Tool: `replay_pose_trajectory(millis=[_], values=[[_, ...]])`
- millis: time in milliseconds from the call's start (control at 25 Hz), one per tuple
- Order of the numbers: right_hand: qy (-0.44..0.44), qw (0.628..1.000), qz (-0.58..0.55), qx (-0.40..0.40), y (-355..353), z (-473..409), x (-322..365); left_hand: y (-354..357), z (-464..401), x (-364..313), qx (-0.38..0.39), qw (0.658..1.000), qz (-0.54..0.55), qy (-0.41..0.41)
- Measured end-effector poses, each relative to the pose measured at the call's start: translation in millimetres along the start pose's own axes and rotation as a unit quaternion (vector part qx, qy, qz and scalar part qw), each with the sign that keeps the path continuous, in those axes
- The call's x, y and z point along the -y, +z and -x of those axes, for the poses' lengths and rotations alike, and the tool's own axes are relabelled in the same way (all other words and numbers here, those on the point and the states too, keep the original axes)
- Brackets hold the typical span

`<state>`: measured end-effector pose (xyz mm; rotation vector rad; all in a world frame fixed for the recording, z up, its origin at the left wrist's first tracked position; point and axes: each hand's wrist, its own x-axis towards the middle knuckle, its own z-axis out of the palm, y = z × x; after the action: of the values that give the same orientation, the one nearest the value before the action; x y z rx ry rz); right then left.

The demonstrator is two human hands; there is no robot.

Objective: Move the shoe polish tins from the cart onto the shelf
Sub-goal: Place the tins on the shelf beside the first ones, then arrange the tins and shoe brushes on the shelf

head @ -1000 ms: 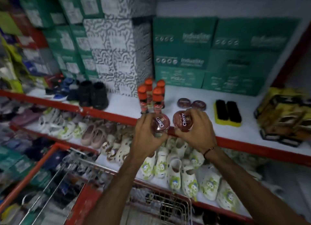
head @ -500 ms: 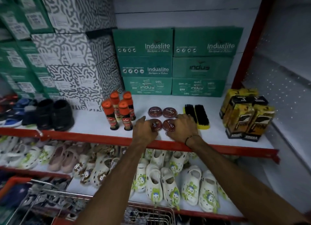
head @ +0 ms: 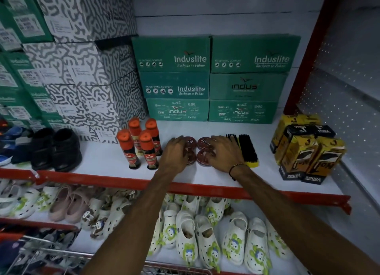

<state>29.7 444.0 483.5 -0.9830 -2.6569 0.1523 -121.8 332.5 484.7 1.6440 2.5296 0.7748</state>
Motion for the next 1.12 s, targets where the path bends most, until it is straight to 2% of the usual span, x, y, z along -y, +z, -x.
replay_pose_trajectory(millis=[160, 240, 800, 880, 1000, 1120], values=[[0.001, 0.992, 0.028, 0.123, -4, -33, -1, -2, -21, 2, 0.070, 0.997, -0.013, 0.004], [-0.002, 0.988, 0.021, 0.154, 0, -36, -4, 3, -24, 6, 0.087, 0.996, -0.022, -0.010], [-0.020, 0.989, 0.023, 0.141, 6, -28, -9, 10, -26, 10, 0.086, 0.994, -0.065, -0.007], [-0.006, 0.994, 0.009, 0.106, 3, -27, -12, 9, -26, 5, 0.064, 0.995, -0.080, 0.012], [0.020, 0.998, -0.052, 0.011, -12, -22, -24, 15, -27, -10, 0.005, 0.995, -0.085, 0.049], [0.060, 0.994, -0.086, -0.006, -37, -9, -56, 29, -28, -42, 0.032, 0.992, -0.063, 0.106]])
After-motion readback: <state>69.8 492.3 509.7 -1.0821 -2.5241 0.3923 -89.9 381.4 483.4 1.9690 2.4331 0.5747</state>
